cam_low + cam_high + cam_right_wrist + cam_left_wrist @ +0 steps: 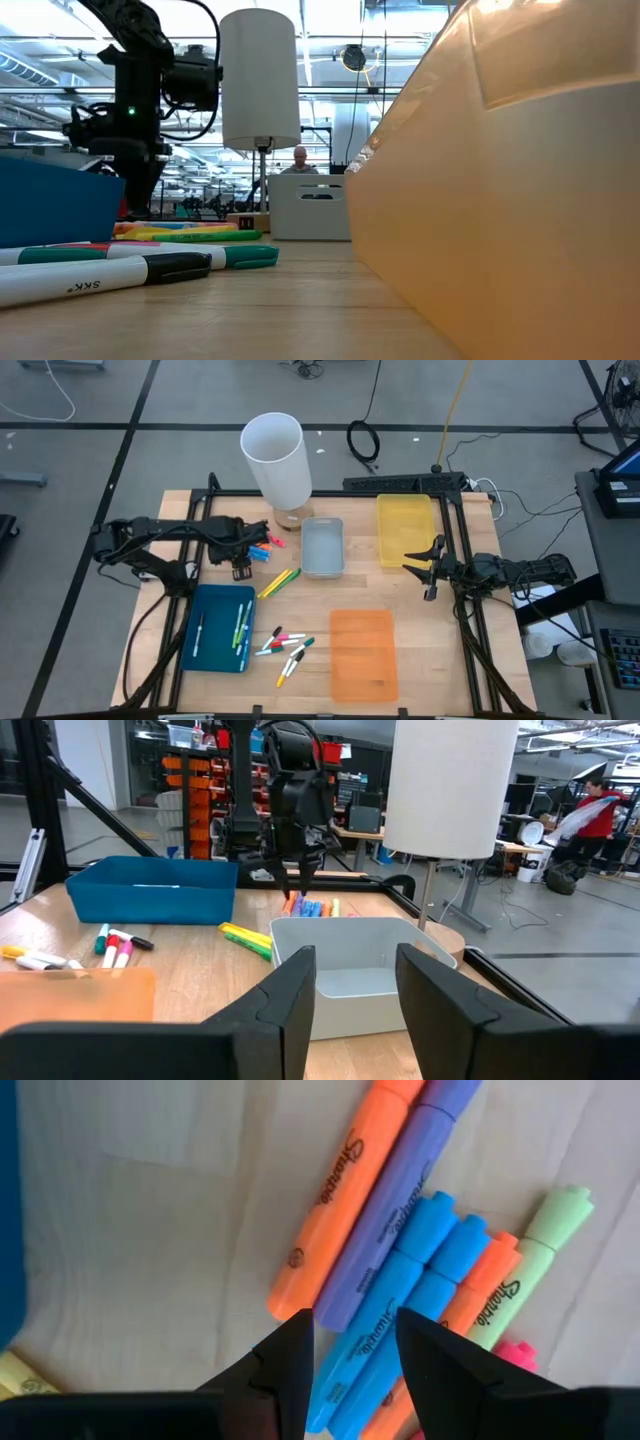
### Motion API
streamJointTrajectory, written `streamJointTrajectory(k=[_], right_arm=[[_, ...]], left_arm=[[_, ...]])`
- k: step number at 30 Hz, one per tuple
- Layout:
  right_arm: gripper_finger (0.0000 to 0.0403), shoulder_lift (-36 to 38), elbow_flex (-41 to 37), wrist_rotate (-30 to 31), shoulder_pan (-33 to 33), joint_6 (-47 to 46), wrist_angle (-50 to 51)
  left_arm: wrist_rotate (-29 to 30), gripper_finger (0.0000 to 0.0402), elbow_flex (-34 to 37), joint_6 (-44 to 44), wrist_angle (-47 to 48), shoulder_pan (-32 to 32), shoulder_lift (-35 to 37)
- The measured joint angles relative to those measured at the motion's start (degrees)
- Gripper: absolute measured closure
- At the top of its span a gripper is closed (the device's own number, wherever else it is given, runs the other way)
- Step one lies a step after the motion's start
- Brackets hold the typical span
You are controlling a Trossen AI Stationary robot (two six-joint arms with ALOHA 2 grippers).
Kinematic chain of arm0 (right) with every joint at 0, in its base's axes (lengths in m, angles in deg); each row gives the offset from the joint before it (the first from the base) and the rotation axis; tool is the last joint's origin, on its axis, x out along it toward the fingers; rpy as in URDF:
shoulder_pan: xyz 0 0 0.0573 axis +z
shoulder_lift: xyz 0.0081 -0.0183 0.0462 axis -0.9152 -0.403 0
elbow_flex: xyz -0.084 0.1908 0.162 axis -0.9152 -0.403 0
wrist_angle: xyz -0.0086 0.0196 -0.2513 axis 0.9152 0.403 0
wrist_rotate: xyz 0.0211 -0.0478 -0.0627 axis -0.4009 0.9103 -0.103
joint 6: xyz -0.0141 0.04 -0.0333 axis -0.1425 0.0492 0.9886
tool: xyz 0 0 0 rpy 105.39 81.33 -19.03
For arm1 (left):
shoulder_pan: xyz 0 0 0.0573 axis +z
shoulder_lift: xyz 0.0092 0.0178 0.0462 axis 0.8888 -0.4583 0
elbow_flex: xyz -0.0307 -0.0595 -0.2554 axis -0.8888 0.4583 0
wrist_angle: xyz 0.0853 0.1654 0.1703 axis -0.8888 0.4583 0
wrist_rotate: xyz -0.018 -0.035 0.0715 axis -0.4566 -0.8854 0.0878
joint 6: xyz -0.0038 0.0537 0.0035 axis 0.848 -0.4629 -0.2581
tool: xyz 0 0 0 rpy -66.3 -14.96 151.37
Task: Pick & Place Markers
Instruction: Put the bottom large orange highlighter pen in the yellow bin
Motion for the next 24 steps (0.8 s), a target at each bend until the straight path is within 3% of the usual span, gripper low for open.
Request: streamJointTrajectory(k=[6, 13, 18, 24], right_arm=[[0.0275, 0.0, 0.0, 0.0, 0.0, 0.0, 0.0], [0.0275, 0.0, 0.0, 0.0, 0.0, 0.0, 0.0], [0.0275, 0.0, 0.0, 0.0, 0.0, 0.0, 0.0], [0.0275, 0.0, 0.0, 0.0, 0.0, 0.0, 0.0]], left_arm=[[-6.9, 0.0254, 0.0, 2.7, -3.5, 0.7, -2.8], [-4.8, 0.0254, 0.0, 2.7, -1.5, 0.5, -3.4], [-6.7, 0.0254, 0.0, -2.6, -2.1, 0.7, -3.5], [-7.2, 0.0254, 0.0, -3.1, -3.1, 0.7, -3.5]])
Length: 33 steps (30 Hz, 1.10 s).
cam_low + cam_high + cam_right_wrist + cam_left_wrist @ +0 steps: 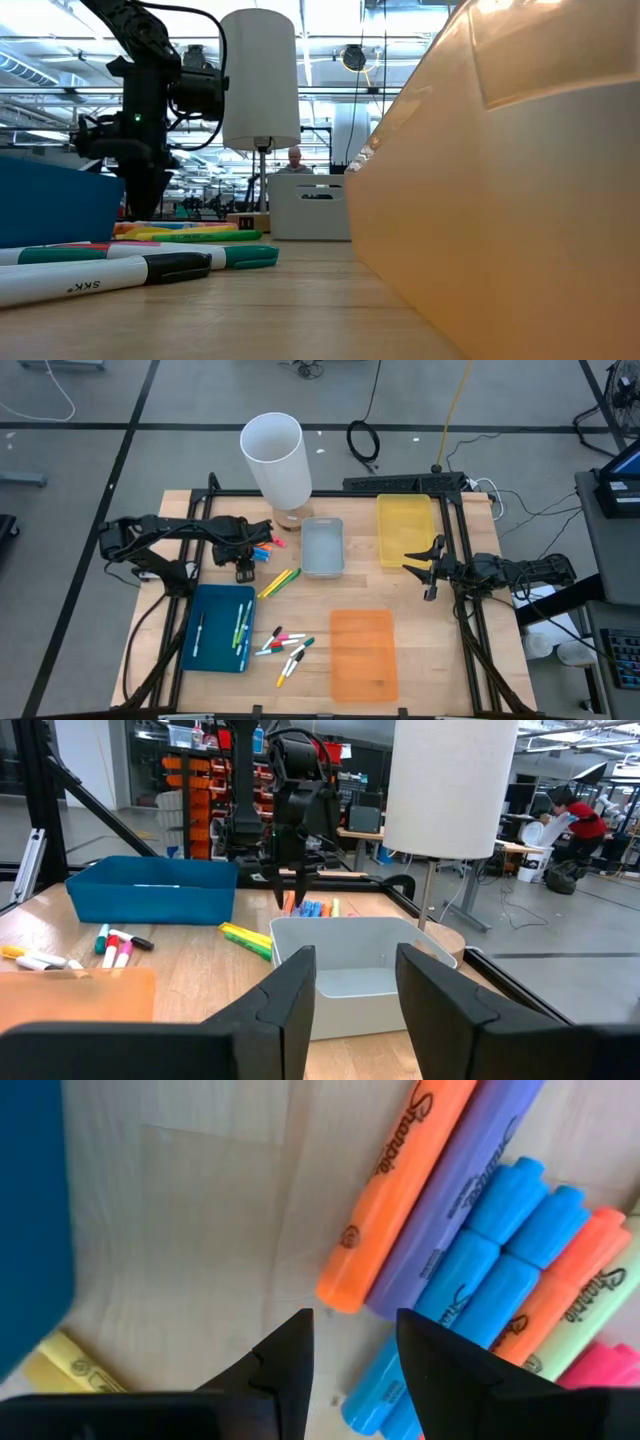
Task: Pick & Place Markers
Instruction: Put the bottom large orange highlighter pen in the yellow bin
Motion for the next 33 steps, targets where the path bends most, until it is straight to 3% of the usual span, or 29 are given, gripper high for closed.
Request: streamJointTrajectory(k=[11, 22, 29, 33], right_arm=[[0.0275, 0.0, 0.0, 0.0, 0.0, 0.0, 0.0], [0.0275, 0.0, 0.0, 0.0, 0.0, 0.0, 0.0], [0.0275, 0.0, 0.0, 0.0, 0.0, 0.0, 0.0], [0.0275, 0.0, 0.0, 0.0, 0.0, 0.0, 0.0]], left_arm=[[0.0, 0.0254, 0.0, -6.2, -0.1, -0.1, 0.0], [0.0, 0.0254, 0.0, -3.2, -0.4, -0.1, 0.0], [-9.8, 0.0254, 0.0, -0.4, 0.8, -0.2, 0.0], [-10.1, 0.0254, 0.0, -0.6, 0.0, -0.1, 0.0]])
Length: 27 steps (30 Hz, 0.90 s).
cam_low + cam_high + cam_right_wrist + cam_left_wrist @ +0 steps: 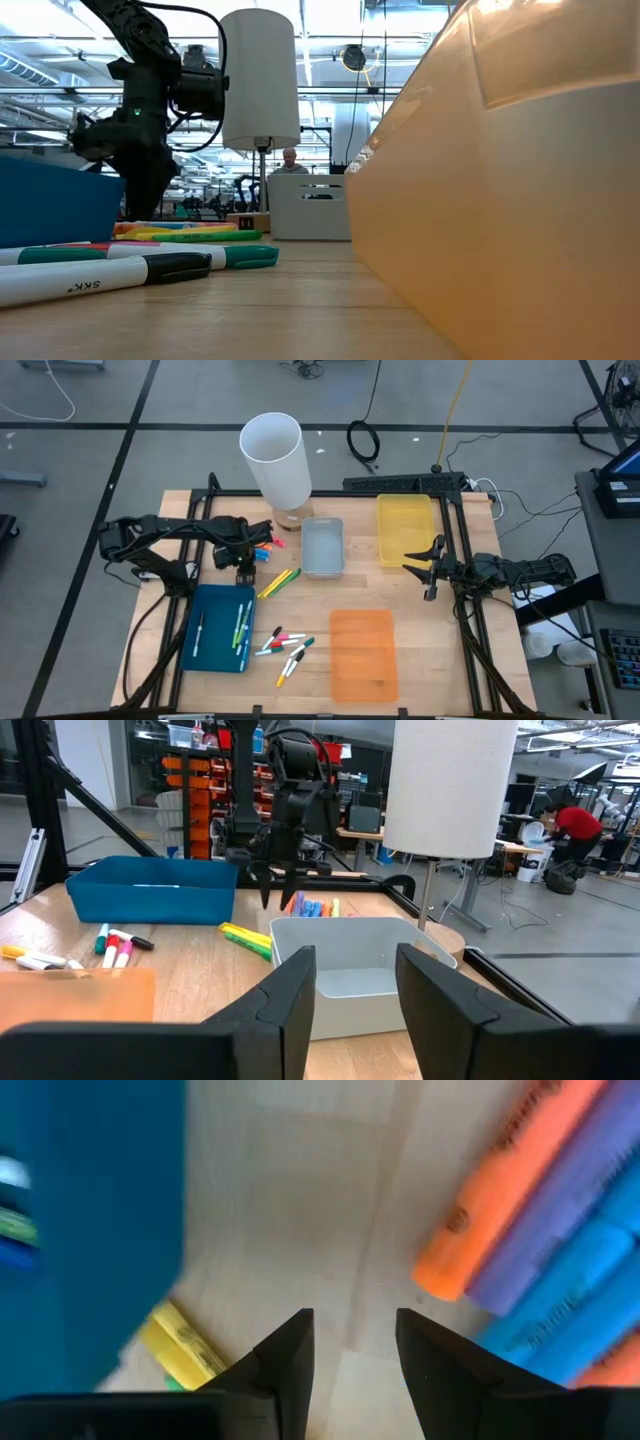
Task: Pick & Place Markers
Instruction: Put the bottom large orange highlighter pen in the yellow bin
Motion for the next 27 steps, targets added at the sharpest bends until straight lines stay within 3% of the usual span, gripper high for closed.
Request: streamJointTrajectory(k=[11, 18, 27], right_arm=[[0.0275, 0.0, 0.0, 0.0, 0.0, 0.0, 0.0], [0.0275, 0.0, 0.0, 0.0, 0.0, 0.0, 0.0], [0.0275, 0.0, 0.0, 0.0, 0.0, 0.0, 0.0]], left_arm=[[1.1, 0.0254, -0.2, -7.2, 1.4, 0.0, 2.0], [1.0, 0.0254, -0.2, -5.6, 7.6, -0.3, 2.6], [0.7, 0.0254, -0.2, -5.2, 8.6, -0.3, 3.6]])
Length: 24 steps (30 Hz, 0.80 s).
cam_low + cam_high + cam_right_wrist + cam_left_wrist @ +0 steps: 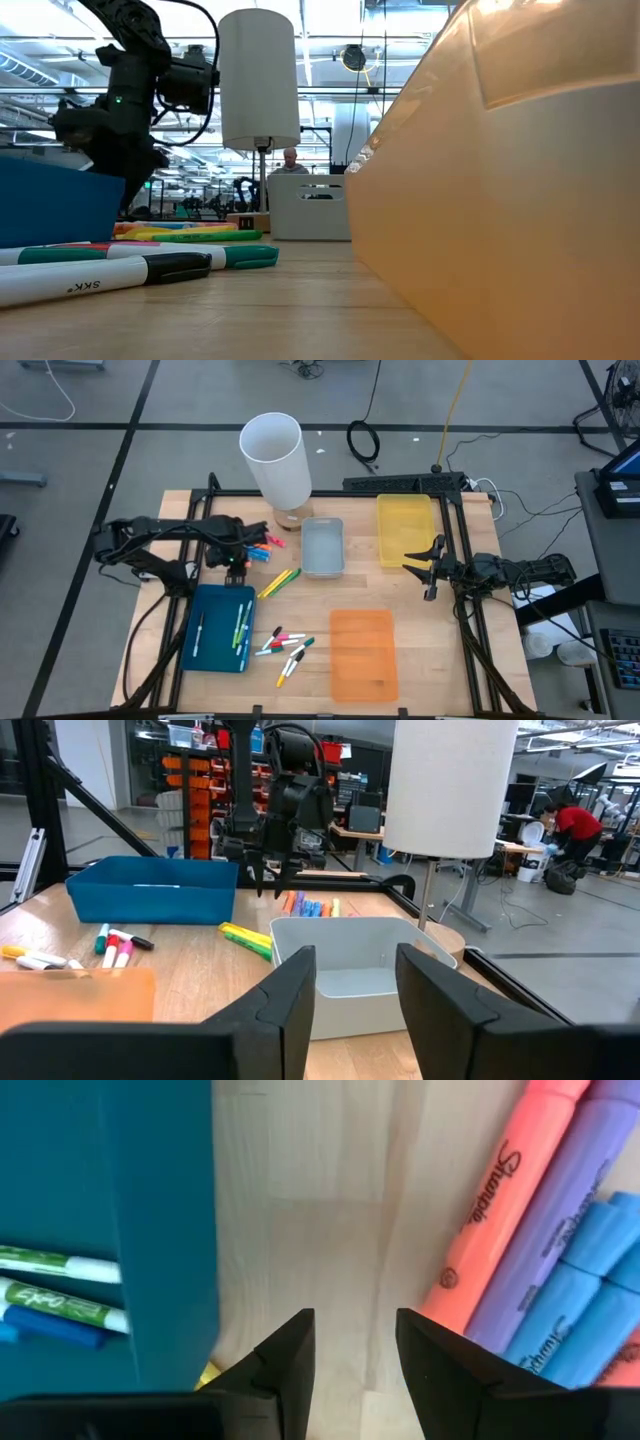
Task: Pick & Place Markers
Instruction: Put the bottom large orange highlighter pen in the yellow bin
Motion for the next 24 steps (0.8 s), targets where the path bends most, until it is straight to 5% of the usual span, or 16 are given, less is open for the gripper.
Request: streamJointTrajectory(k=[24], right_arm=[[0.0275, 0.0, 0.0, 0.0, 0.0, 0.0, 0.0]], left_arm=[[-4.2, 0.0254, 0.0, 2.0, 2.5, 0.0, 2.3]])
